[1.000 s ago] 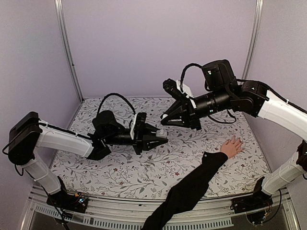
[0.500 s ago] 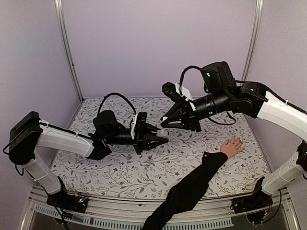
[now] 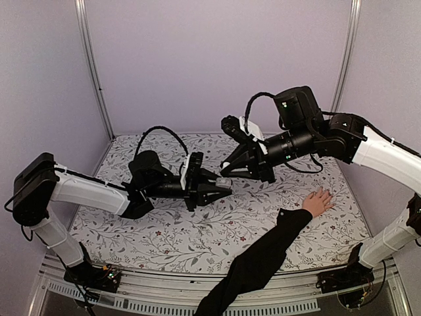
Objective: Paint the nails
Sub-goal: Close the nail polish bottle.
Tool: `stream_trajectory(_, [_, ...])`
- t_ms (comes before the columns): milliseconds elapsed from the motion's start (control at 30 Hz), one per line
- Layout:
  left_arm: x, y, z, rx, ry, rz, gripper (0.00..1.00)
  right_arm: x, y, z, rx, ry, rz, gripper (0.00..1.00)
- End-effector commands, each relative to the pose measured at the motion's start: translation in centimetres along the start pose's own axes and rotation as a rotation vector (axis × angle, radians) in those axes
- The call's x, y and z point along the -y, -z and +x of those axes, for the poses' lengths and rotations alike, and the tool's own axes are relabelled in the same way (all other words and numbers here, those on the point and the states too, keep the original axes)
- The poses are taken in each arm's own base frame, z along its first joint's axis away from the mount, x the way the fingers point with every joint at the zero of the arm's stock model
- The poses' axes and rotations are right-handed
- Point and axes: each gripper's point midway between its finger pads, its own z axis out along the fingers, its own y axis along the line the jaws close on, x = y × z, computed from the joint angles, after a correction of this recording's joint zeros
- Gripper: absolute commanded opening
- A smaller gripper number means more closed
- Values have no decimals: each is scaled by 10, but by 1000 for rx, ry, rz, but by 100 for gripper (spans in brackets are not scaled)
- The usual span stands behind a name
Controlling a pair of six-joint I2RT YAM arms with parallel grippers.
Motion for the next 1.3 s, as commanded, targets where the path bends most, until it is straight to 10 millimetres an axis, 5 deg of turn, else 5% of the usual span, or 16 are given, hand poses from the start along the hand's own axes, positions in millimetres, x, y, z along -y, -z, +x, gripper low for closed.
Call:
stream_trajectory(0, [-1, -6, -10, 23, 3, 4, 0, -3, -7, 14, -43, 0, -1, 0])
stream_trajectory(933, [-1, 2, -21, 72, 9, 25, 0, 3, -6, 30, -107, 20, 77, 0])
stream_trajectory(1067, [-5, 0, -23, 76, 9, 15, 0, -3, -11, 30, -95, 4, 31, 14])
stream_trajectory(1267, [-5, 0, -26, 81, 6, 9, 0, -1, -16, 33, -104, -7, 31, 15])
